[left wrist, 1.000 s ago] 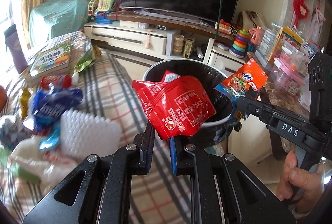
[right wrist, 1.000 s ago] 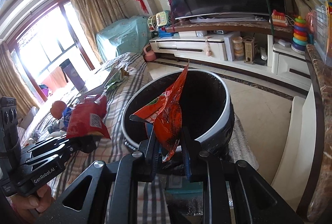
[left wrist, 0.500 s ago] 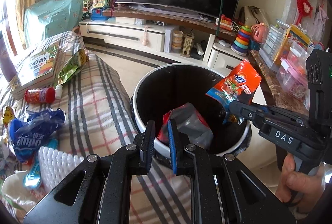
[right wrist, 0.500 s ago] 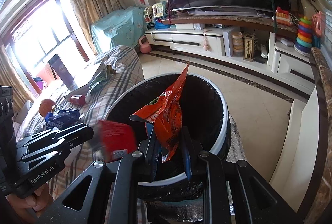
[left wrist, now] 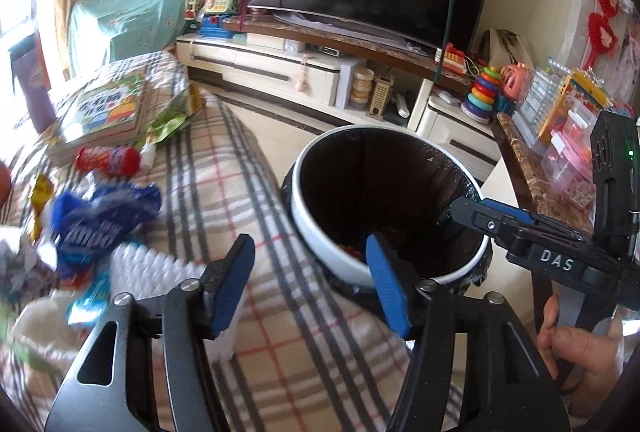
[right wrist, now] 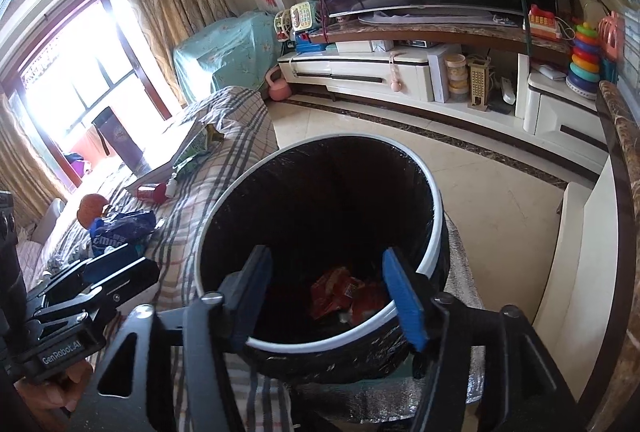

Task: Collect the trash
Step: 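Grasp the white tissue with the left tool while the right tool grasps the white foam net, then carry the tissue and foam net over the bin and release both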

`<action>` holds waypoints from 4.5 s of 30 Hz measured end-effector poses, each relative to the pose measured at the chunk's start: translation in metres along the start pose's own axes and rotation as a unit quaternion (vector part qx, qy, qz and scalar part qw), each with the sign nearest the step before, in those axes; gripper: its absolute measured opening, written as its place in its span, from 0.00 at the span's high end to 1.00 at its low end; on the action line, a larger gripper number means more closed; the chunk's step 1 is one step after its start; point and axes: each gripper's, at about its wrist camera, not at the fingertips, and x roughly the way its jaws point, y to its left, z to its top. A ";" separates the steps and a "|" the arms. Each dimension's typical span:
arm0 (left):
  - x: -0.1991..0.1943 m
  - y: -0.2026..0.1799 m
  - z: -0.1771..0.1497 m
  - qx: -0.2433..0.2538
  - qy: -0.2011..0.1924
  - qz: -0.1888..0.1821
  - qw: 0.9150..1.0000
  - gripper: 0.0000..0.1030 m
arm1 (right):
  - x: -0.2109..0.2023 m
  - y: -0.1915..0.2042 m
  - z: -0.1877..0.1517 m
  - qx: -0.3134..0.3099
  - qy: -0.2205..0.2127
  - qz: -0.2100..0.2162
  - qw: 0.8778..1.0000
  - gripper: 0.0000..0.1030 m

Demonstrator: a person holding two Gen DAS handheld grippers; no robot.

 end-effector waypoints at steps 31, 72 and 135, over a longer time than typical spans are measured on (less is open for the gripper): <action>-0.094 0.123 -0.102 -0.127 -0.024 0.079 0.988 0.22 | -0.009 0.110 -0.069 -0.042 0.008 0.080 0.996 0.08; -0.057 0.126 -0.097 -0.086 0.004 0.037 0.996 0.87 | 0.051 0.147 -0.055 -0.050 0.051 0.140 0.988 0.82; -0.016 -0.026 -0.016 0.063 -0.005 -0.072 0.995 0.94 | -0.024 0.003 -0.025 0.030 -0.039 0.015 0.999 0.82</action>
